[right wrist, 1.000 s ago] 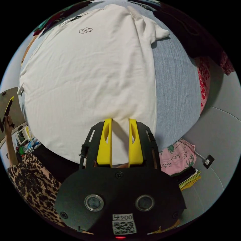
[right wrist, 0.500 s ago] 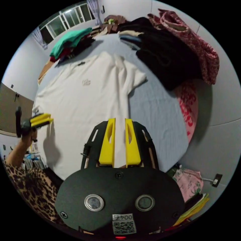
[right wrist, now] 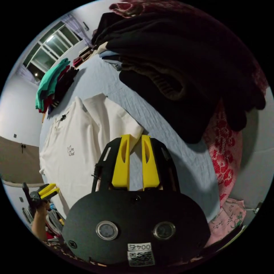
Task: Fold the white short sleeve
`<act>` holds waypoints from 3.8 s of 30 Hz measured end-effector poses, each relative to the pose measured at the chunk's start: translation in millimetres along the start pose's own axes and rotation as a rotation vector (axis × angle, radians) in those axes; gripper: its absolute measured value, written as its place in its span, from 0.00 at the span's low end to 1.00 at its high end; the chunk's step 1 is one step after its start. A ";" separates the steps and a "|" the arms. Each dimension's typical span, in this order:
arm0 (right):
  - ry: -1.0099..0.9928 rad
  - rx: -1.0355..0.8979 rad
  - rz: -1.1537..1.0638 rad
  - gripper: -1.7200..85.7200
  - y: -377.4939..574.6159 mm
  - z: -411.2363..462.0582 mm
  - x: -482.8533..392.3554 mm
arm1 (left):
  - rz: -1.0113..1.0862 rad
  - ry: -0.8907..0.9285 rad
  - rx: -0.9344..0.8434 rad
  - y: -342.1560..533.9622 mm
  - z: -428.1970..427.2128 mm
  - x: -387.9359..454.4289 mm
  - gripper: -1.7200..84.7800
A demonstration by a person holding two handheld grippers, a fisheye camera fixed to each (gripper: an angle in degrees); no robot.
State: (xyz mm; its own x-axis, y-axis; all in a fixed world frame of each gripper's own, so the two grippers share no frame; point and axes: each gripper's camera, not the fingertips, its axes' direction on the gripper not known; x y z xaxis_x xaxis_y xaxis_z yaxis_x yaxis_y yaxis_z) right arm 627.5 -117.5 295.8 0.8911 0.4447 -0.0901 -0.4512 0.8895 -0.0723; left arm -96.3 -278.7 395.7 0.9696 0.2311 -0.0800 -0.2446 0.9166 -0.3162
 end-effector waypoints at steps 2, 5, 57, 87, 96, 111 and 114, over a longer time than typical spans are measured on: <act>0.066 0.028 -0.051 0.06 0.0 -7.8 -4.6 | -0.009 -0.005 0.000 -4.3 1.0 8.0 0.11; 0.177 0.088 -0.038 0.06 3.8 -23.5 12.2 | -0.019 -0.015 -0.006 -12.1 2.4 20.6 0.11; 0.196 0.018 -0.457 0.08 -171.2 -2.9 -93.2 | -0.077 -0.065 0.058 -40.4 10.7 157.9 0.10; 0.155 0.019 -0.380 0.07 -246.5 11.8 -97.8 | -0.062 -0.139 0.077 -26.9 6.9 199.3 0.05; 0.121 -0.053 -0.606 0.13 -241.2 41.9 -158.0 | -0.065 -0.144 0.081 -23.5 5.0 199.0 0.04; -0.026 0.051 -0.638 0.09 -242.8 -2.6 -140.8 | -0.053 -0.154 0.088 -19.0 1.7 189.2 0.04; 0.014 -0.110 -0.698 0.12 -251.8 25.7 -157.4 | -0.056 -0.148 0.087 -18.4 0.9 184.5 0.04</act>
State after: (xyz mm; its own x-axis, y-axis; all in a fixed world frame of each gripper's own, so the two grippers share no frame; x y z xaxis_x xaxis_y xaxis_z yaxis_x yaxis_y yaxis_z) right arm 602.1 -408.7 353.7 0.9738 -0.2274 0.0015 0.2223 0.9504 -0.2176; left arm 87.1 -252.6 387.6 0.9728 0.2182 0.0779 -0.1951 0.9528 -0.2325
